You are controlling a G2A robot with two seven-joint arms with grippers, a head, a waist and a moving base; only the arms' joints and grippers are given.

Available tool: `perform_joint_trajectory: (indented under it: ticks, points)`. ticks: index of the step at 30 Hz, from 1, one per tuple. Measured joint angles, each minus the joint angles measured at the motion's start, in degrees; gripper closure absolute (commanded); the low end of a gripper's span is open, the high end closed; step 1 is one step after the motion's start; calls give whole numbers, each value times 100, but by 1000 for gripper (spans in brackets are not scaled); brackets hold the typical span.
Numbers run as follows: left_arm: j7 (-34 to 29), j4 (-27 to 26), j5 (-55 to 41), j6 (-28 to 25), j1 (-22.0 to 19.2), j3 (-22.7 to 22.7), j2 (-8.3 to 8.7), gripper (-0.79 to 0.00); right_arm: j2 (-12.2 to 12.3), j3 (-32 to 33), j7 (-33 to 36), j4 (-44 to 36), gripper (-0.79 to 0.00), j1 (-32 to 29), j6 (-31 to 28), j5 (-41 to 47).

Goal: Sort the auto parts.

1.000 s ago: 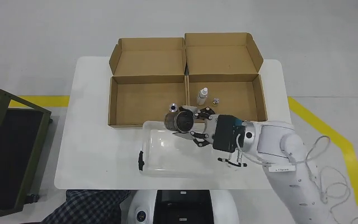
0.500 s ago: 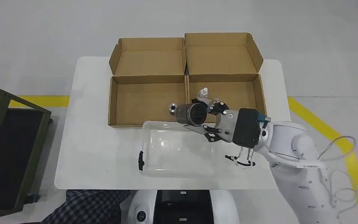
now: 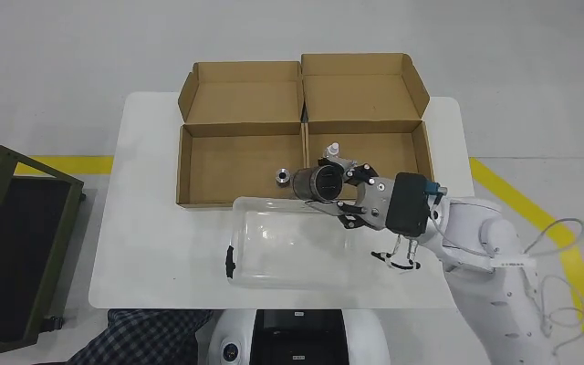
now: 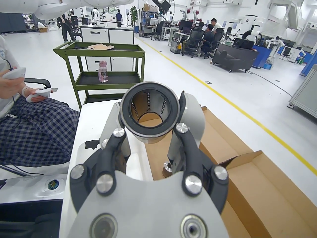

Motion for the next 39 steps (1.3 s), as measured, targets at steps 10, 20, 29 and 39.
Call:
perform_joint_trajectory:
  ticks: [10,20,29,39]
  points:
    - [0,0,0,0,0,0,0,-785,-35,-672,501,419,0,403,61,-330]
    - [0,0,0,0,0,0,0,-785,-226,-1806,805,1177,0,1134,509,-865]
    - [0,0,0,0,0,0,0,-785,-423,-2348,820,1636,0,1702,1176,-975]
    - [0,0,0,0,0,0,0,-785,-724,-2938,901,2447,0,2377,1955,-897]
